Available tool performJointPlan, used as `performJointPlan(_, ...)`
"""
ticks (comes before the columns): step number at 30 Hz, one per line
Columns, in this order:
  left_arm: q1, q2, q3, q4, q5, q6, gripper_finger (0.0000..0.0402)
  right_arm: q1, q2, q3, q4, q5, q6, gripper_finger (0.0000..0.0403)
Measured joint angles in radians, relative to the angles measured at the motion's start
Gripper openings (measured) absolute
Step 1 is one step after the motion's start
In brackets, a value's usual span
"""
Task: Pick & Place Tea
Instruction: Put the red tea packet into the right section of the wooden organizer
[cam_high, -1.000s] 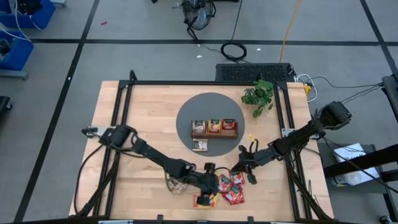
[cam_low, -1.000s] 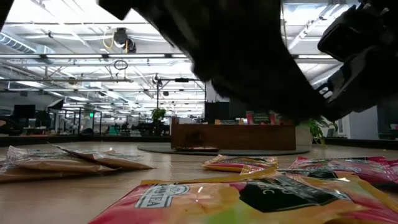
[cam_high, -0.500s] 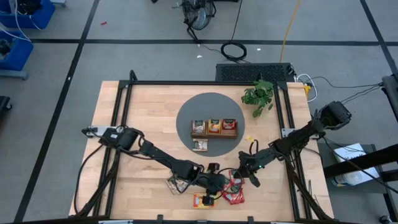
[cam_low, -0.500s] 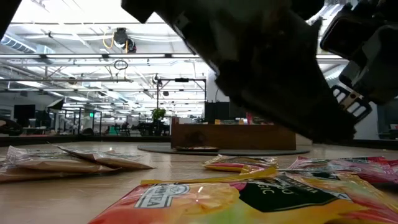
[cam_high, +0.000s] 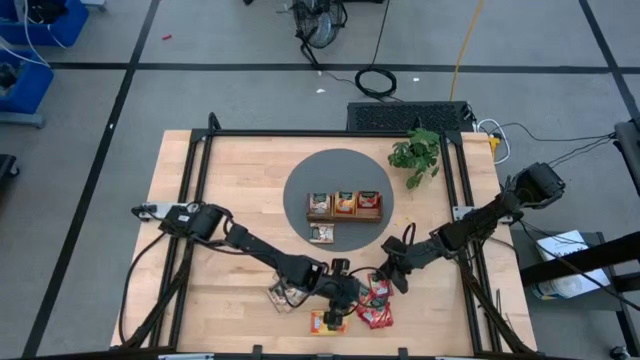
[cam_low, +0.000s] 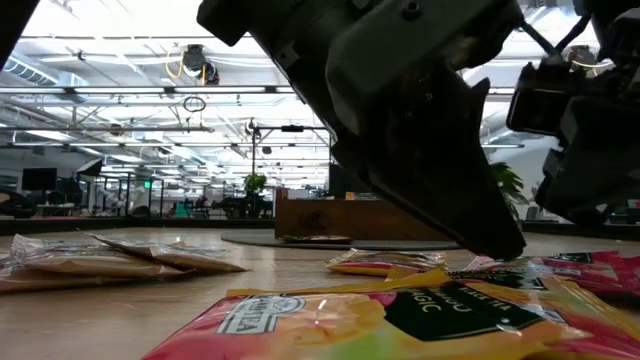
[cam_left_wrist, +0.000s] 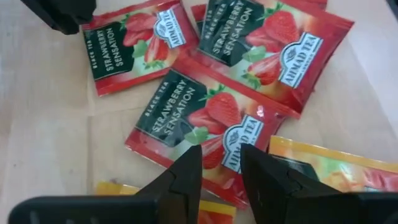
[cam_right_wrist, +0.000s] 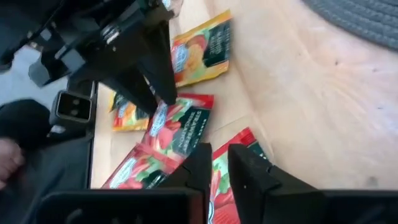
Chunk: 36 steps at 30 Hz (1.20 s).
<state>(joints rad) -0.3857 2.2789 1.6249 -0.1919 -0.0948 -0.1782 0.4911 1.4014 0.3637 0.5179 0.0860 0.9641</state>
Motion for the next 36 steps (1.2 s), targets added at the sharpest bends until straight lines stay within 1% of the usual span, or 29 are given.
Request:
performJointPlan(3,0.001,0.0,0.0,0.009,0.001,0.019,0.0115,-0.004,0.0,0.0,-0.004,-0.003,0.031,0.0062)
performJointPlan(5,0.0,0.0,0.0,0.027,0.021,0.024,0.0115,-0.009,0.0,0.0,-0.013,-0.003,0.048,0.0069)
performJointPlan(10,-0.002,0.013,-0.001,0.037,0.046,0.031,0.0115,-0.008,0.0,0.0,-0.035,-0.009,0.049,0.0084)
performJointPlan(14,0.007,0.029,-0.002,0.056,0.047,0.04,0.0115,-0.008,0.0,0.0,-0.023,-0.057,0.042,0.0097)
performJointPlan(19,0.029,0.041,0.0,0.075,0.044,0.037,0.0115,-0.007,0.001,0.001,-0.04,-0.063,0.05,0.0111)
performJointPlan(23,0.048,0.041,0.0,0.077,0.031,0.034,0.0115,-0.007,0.02,0.001,-0.053,-0.066,0.074,0.0114)
performJointPlan(25,0.053,0.041,0.0,0.076,0.012,0.033,0.0115,-0.007,0.039,0.001,-0.056,-0.087,0.09,0.0114)
performJointPlan(31,0.066,0.05,0.0,0.094,0.008,0.035,0.0115,-0.007,0.079,0.004,-0.045,-0.084,0.1,0.0114)
performJointPlan(36,0.074,0.063,0.001,0.11,0.009,0.038,0.0115,-0.019,0.08,0.004,-0.044,-0.086,0.095,0.0114)
